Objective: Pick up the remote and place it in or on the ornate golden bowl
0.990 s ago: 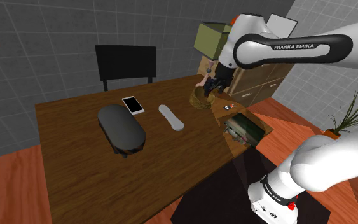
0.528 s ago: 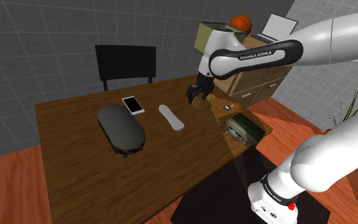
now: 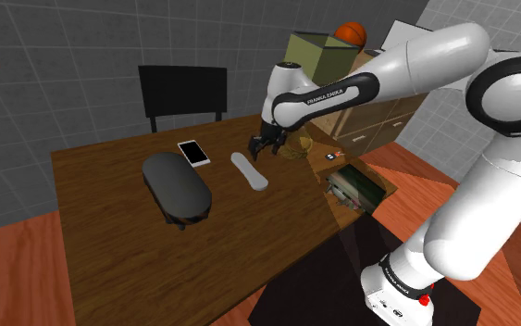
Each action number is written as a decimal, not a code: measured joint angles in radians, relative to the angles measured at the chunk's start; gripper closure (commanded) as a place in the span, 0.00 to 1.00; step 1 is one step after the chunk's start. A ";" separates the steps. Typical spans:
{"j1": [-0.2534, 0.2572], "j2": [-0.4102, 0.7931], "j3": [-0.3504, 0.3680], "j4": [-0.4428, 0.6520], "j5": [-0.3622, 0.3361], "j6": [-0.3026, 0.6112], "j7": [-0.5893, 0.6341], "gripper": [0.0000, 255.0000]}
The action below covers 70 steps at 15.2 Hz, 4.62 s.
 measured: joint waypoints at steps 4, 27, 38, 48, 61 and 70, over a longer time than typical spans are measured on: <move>0.025 0.167 0.002 0.120 -0.029 0.032 0.041 0.00; 0.034 0.285 -0.009 0.148 -0.050 0.115 0.056 1.00; 0.029 0.218 -0.002 0.157 -0.037 0.041 0.046 1.00; 0.024 0.137 0.006 0.183 -0.021 -0.066 0.035 1.00; 0.020 0.054 0.011 0.255 -0.004 -0.219 0.021 1.00; -0.059 0.033 -0.038 0.263 0.008 -0.246 -0.111 1.00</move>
